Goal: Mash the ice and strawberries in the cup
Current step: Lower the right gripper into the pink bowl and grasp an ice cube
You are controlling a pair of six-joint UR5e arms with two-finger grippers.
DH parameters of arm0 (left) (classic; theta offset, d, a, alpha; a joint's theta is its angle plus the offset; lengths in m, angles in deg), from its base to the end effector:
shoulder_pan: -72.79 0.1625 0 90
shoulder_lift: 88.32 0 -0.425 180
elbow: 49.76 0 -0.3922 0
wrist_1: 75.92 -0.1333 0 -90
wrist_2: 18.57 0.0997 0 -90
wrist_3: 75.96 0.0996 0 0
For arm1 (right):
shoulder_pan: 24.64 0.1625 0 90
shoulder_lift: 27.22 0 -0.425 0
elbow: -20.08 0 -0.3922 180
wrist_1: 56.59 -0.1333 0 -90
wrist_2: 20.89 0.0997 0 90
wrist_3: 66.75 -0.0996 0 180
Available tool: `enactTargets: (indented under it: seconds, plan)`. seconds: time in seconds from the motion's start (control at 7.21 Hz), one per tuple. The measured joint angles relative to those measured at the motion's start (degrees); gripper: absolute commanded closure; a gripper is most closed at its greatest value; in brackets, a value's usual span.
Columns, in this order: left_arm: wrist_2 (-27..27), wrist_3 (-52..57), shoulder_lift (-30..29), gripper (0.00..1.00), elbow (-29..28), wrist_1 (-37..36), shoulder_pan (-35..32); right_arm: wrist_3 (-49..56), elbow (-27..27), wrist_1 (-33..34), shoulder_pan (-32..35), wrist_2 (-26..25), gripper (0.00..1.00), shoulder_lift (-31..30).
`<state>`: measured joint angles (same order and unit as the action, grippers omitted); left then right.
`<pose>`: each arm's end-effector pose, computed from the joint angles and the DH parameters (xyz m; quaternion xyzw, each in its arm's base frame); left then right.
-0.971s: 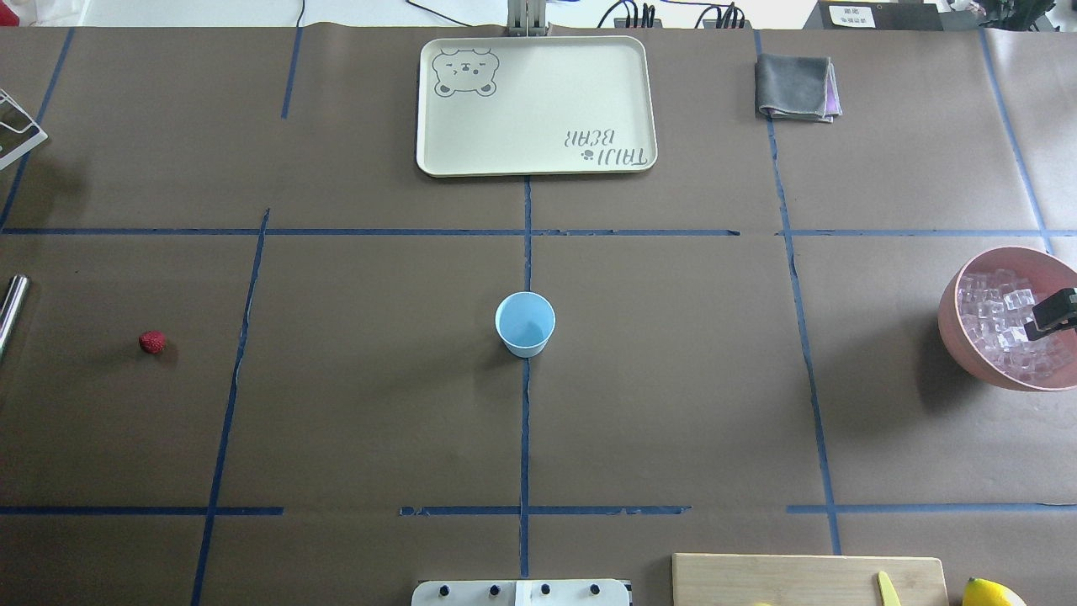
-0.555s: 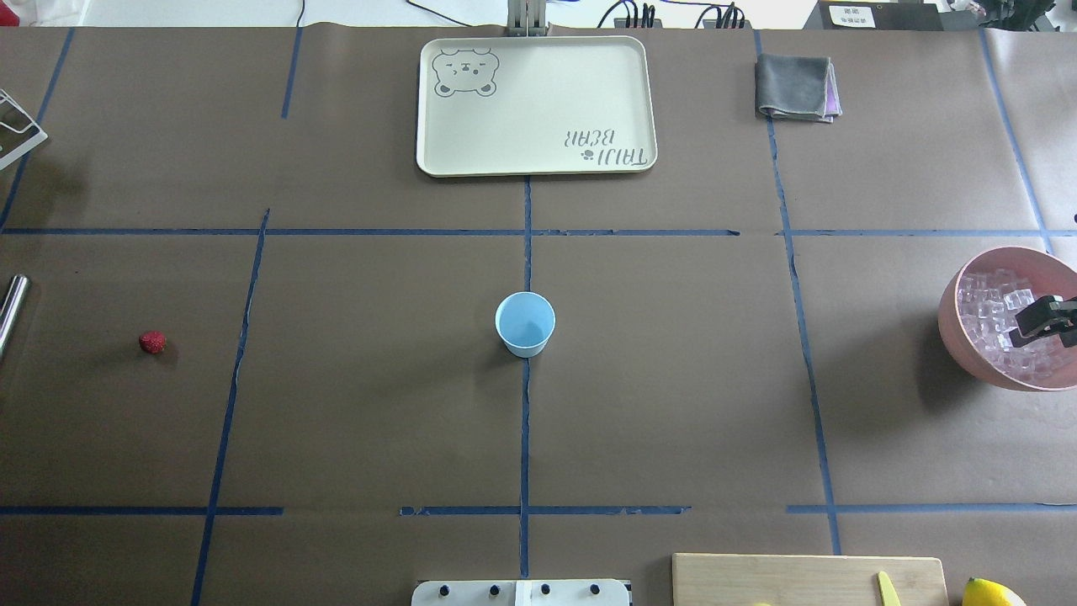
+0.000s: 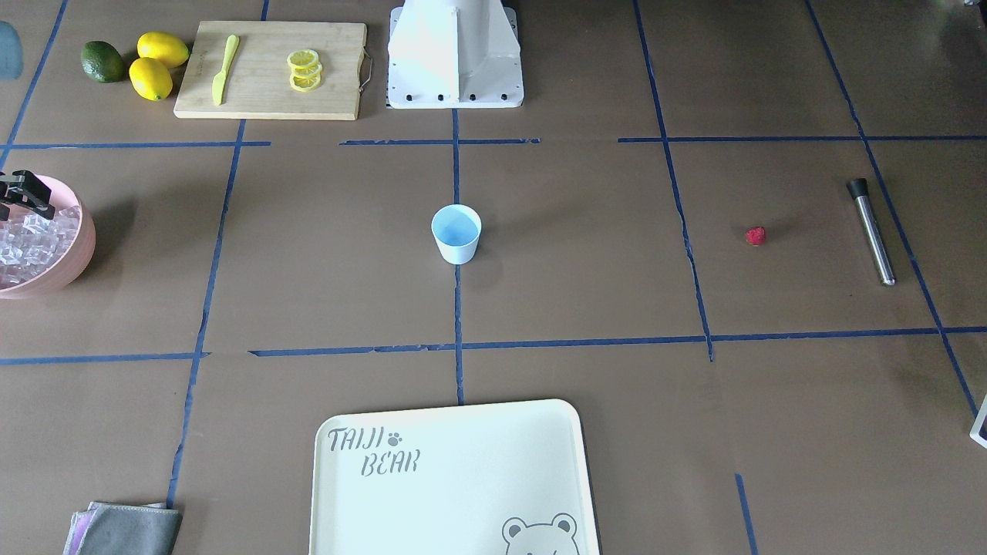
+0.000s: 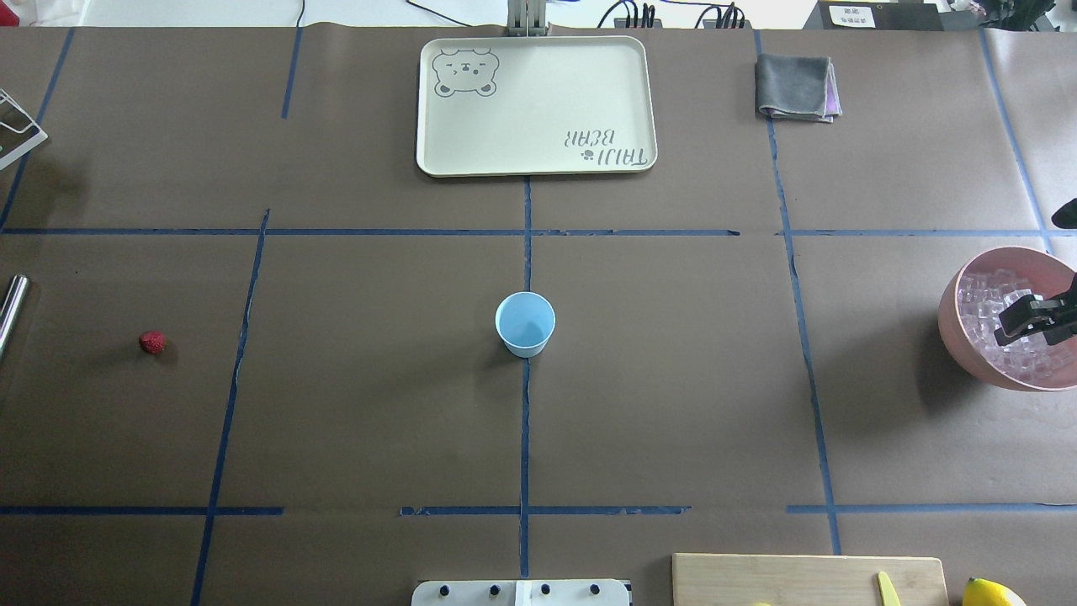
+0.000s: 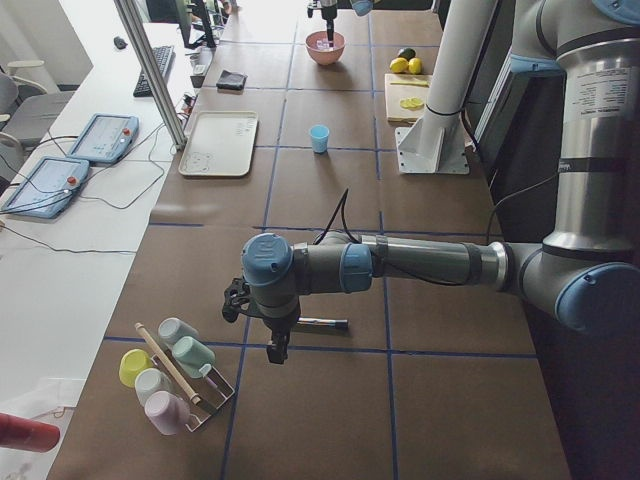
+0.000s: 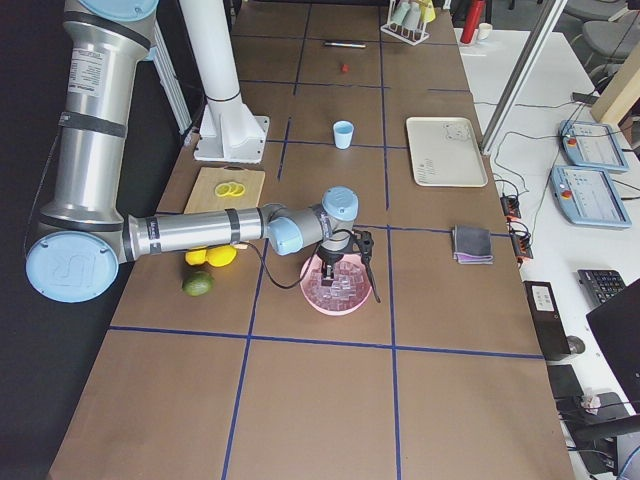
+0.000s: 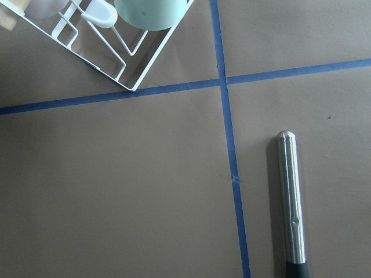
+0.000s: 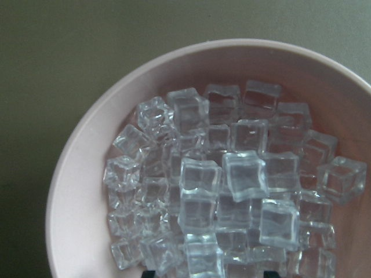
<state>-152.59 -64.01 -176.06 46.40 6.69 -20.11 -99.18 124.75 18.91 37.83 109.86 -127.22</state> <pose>-0.0878 -0.4658 0.6381 0.0204 0.3751 0.0617 0.9247 -0.1410 -0.4182 0.5876 -0.0363 -0.3754 -0.0184 0.9260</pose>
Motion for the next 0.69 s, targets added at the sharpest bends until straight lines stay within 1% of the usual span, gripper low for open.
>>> enactTargets:
  seconds: [0.69]
  plan:
    - [-0.01, -0.08, -0.32, 0.00, 0.00, 0.00, 0.00, 0.00, -1.82, 0.00, -0.17, -0.19, 0.31, 1.81]
